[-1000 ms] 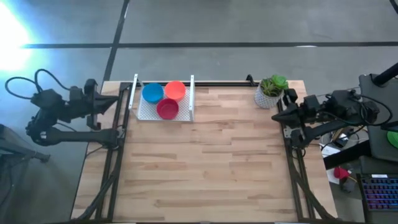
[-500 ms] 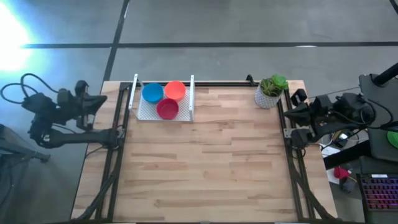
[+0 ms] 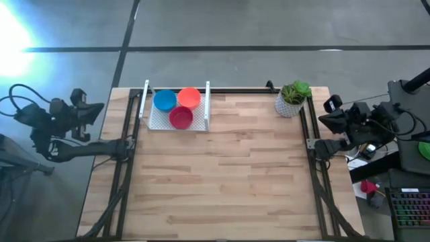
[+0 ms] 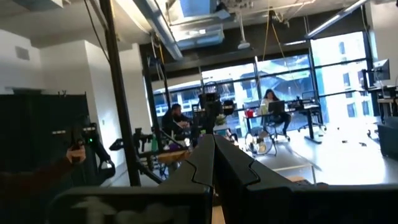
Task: Pick & Place Mini bowls
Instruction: Return to Home Position
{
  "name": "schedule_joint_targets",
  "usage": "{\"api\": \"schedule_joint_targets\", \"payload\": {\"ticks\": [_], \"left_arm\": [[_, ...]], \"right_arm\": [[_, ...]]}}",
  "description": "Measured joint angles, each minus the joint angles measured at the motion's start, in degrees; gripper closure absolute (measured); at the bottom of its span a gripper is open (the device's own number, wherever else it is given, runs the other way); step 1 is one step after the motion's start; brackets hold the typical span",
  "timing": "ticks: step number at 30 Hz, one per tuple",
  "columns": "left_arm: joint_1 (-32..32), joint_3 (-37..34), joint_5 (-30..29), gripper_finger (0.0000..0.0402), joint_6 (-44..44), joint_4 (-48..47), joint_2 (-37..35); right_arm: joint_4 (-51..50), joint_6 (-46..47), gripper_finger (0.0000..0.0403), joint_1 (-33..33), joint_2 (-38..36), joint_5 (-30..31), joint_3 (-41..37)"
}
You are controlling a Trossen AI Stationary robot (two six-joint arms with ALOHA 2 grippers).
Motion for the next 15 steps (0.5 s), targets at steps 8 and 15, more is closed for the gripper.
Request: {"api": "schedule_joint_targets", "payload": {"ticks": [8,15], "left_arm": [[0.0,0.1,-0.3,0.0401,0.1,-0.9,-2.1],[0.0,-3.2,-0.8,0.0401,-0.5,0.5,-2.2]], "right_arm": [[0.2,-0.7,0.0394,0.0,-5.4,0.2,-3.6],[0.5,-4.8,0.0394,0.0,-4.9,0.9,-6.1]]}}
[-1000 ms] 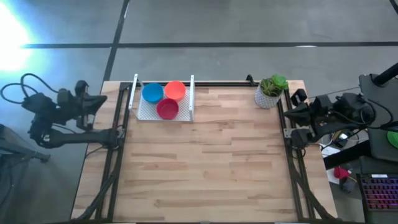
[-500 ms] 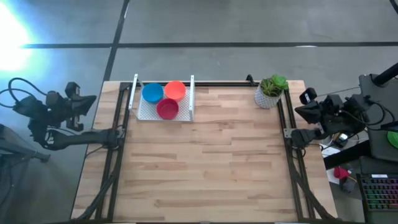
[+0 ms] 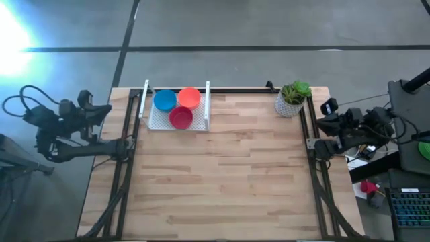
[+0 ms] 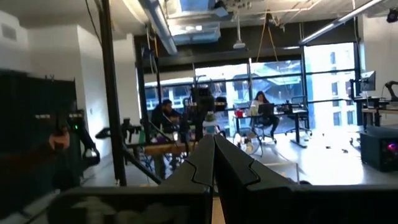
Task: Pick & Place Mini bowls
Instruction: Return to Home Position
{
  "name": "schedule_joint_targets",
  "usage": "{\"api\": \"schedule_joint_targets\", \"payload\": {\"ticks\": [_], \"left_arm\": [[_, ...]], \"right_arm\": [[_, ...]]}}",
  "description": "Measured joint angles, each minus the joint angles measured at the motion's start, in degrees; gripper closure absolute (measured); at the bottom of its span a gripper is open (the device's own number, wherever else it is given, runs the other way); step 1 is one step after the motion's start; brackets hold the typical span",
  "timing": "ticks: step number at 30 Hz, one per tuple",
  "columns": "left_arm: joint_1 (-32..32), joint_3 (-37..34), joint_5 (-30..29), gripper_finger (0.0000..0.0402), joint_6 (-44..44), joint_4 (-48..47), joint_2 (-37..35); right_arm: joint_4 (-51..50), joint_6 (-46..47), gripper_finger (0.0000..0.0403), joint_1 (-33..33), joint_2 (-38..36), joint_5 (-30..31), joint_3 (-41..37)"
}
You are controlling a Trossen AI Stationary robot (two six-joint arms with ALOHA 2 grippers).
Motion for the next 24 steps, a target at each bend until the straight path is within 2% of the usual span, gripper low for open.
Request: {"api": "schedule_joint_targets", "payload": {"ticks": [8,18,24], "left_arm": [[0.0,-9.6,-0.1,0.0401,3.4,9.2,-0.1],[0.0,-22.6,-0.1,0.0402,4.3,19.6,-0.2],[0.0,-29.3,-0.1,0.0401,3.4,25.5,-0.2]], "right_arm": [[3.6,-0.5,0.0394,0.0,-0.5,-0.3,-7.0],[16.5,-4.9,0.0394,0.0,-0.6,-2.9,-18.4],[25.5,-4.2,0.0394,0.0,-0.6,-3.1,-26.6]]}}
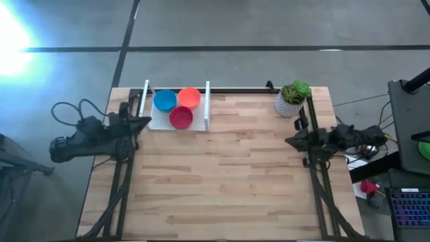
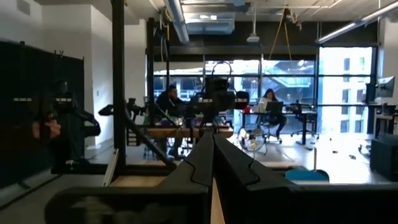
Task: Pick & Place Mini bowls
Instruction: Return to Home Position
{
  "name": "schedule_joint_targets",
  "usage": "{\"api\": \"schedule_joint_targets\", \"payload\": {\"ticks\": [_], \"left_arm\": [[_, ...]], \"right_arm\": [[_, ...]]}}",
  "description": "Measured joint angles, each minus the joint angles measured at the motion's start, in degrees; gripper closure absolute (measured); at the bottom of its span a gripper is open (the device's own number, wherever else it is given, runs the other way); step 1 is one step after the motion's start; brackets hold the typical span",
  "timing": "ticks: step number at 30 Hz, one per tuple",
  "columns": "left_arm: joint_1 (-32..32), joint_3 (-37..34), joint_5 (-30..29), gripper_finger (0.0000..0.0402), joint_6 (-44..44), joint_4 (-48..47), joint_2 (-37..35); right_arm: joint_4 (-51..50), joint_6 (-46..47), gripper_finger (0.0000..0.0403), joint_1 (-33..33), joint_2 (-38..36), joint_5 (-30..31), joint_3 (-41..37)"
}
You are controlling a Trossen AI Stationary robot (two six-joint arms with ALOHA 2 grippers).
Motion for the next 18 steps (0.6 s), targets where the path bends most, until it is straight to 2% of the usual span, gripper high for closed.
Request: {"api": "schedule_joint_targets", "payload": {"ticks": [6,18], "left_arm": [[0.0,-5.6,0.0,0.0401,0.0,2.9,0.0],[0.0,-14.5,2.0,0.0401,0.8,8.8,0.0]], "right_arm": [[7.9,-0.3,0.0394,0.0,-0.1,0.0,-7.6],[4.1,-2.4,0.0394,0.0,0.0,-1.5,-8.0]]}}
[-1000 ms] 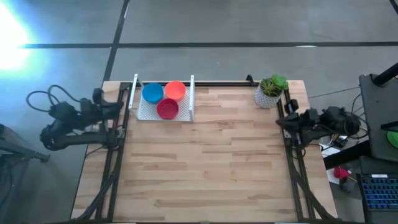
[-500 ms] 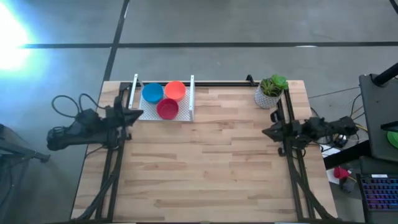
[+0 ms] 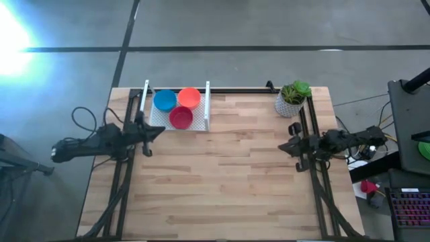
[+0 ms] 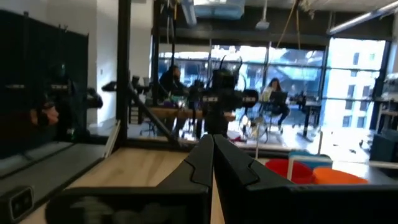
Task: Pick & Place Mini bowls
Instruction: Return to Home Position
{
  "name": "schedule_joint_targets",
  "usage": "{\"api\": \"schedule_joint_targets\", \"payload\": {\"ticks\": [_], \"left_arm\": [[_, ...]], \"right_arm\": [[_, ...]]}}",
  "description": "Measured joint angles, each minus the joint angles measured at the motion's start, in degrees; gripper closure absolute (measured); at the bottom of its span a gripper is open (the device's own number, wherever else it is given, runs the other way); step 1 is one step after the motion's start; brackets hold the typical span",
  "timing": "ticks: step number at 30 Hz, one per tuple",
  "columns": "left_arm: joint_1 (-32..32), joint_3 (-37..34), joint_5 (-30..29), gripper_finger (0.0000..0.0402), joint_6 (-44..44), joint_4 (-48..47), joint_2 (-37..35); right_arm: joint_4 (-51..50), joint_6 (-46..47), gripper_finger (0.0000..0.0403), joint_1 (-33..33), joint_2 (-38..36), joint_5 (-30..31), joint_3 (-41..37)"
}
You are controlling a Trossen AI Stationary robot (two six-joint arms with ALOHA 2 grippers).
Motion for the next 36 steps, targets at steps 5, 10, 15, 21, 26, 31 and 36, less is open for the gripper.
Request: {"api": "schedule_joint_targets", "payload": {"ticks": [5,10,15,21,26,31,36], "left_arm": [[0.0,-3.4,1.8,0.0401,0.3,3.5,0.0],[0.0,-5.6,3.9,0.0401,0.4,5.4,0.0],[0.0,-5.7,5.2,0.0401,0.4,4.8,0.0],[0.0,-5.7,6.7,0.0401,-8.4,2.9,0.1],[0.0,-5.7,6.7,0.0401,-11.5,2.6,0.1],[0.0,-5.7,6.7,0.0401,-11.5,2.6,0.1],[0.0,-5.7,6.7,0.0401,-11.6,2.6,0.1]], "right_arm": [[-1.5,0.1,0.0394,0.0,0.0,0.0,0.0],[-2.0,0.1,0.0394,0.0,0.0,0.0,0.0],[-2.1,0.1,0.0394,0.0,0.0,0.0,0.0],[-2.6,-1.5,0.0394,0.0,0.0,0.1,0.0],[-4.7,-2.6,0.0394,0.0,0.0,0.5,0.0],[-5.8,-2.8,0.0394,0.0,0.1,0.5,0.0],[-5.8,-0.6,0.0394,0.0,0.1,0.5,0.0]]}}
